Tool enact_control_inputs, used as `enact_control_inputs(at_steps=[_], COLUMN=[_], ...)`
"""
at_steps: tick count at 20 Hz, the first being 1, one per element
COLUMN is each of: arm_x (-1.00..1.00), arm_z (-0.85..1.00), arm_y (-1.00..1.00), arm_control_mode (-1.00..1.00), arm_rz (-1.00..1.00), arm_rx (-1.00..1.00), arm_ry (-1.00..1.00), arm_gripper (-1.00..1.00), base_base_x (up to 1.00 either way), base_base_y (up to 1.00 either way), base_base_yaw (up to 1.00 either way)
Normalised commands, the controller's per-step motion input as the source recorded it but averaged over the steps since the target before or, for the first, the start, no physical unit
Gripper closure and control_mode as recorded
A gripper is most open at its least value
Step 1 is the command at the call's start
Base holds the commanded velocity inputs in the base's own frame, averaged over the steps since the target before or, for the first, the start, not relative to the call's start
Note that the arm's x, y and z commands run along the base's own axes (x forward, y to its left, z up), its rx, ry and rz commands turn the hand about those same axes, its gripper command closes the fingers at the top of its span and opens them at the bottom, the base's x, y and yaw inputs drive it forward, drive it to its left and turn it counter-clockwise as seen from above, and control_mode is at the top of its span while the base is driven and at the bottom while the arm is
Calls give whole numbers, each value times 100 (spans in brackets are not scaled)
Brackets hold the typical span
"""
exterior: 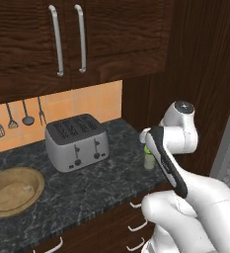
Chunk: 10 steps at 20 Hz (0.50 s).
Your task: Grab a lemon wedge from the fridge and one ice cube from the ice bowl, and put them in the glass of lemonade.
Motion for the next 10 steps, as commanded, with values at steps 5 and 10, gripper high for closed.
enact_control_inputs(at_steps=[5,10], arm_x=[-82,-56], arm_z=[66,33], arm_y=[2,15], arm_control_mode=[-100,-100], arm_rz=[0,2], arm_rx=[-5,1], arm_ry=[0,0], arm_gripper=[-100,-100], base_base_x=[0,0], base_base_y=[0,0], base_base_yaw=[0,0])
